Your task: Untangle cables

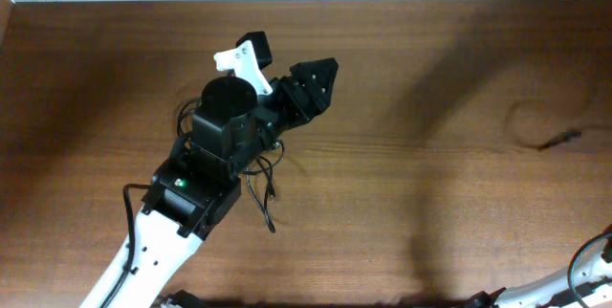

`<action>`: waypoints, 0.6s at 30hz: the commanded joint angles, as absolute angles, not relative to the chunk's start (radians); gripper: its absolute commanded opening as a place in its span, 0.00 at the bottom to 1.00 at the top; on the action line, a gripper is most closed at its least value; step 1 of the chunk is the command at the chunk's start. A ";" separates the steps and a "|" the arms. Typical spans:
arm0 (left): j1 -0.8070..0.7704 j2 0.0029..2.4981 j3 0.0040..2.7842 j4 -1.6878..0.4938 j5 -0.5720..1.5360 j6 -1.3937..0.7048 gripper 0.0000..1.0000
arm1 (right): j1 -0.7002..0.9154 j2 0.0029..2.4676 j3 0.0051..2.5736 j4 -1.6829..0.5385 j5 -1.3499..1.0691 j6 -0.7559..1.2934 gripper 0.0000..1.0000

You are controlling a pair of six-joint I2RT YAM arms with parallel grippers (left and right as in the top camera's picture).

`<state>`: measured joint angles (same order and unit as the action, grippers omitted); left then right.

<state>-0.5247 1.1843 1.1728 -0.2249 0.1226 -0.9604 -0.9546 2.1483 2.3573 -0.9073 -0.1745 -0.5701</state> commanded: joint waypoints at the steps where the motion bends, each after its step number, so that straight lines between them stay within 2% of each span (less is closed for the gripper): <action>1: -0.529 1.199 1.181 -0.226 0.136 -0.941 0.77 | -0.947 2.166 2.360 -0.902 0.058 -0.237 0.24; 2: -0.529 1.199 1.181 -0.226 0.136 -0.941 0.77 | -0.947 2.175 2.360 -0.905 0.057 -0.199 0.99; 5: -0.528 1.198 1.181 -0.214 0.134 -0.941 0.81 | -0.935 2.188 2.360 -0.976 -0.055 -0.156 0.99; 8: -0.527 1.195 1.181 -0.207 0.134 -0.928 0.88 | -0.915 2.188 2.360 -0.998 -0.530 -0.289 0.99; 10: -0.527 1.176 1.181 -0.196 0.138 -0.889 0.88 | -0.871 2.189 2.360 -1.050 -0.694 -0.371 0.99; 12: -0.527 1.156 1.181 -0.195 0.136 -0.880 0.88 | -0.828 2.194 2.360 -1.127 -0.669 -0.426 0.99; 14: -0.527 1.124 1.181 -0.193 0.134 -0.880 0.88 | -0.750 2.215 2.360 -1.398 -0.664 -0.908 0.99; 15: -0.527 1.114 1.181 -0.192 0.134 -0.879 0.88 | -0.719 2.226 2.357 -1.496 -0.609 -1.048 0.98; 18: -0.527 1.083 1.181 -0.197 0.129 -0.830 0.89 | -0.674 2.236 2.337 -1.563 -0.413 -1.031 0.98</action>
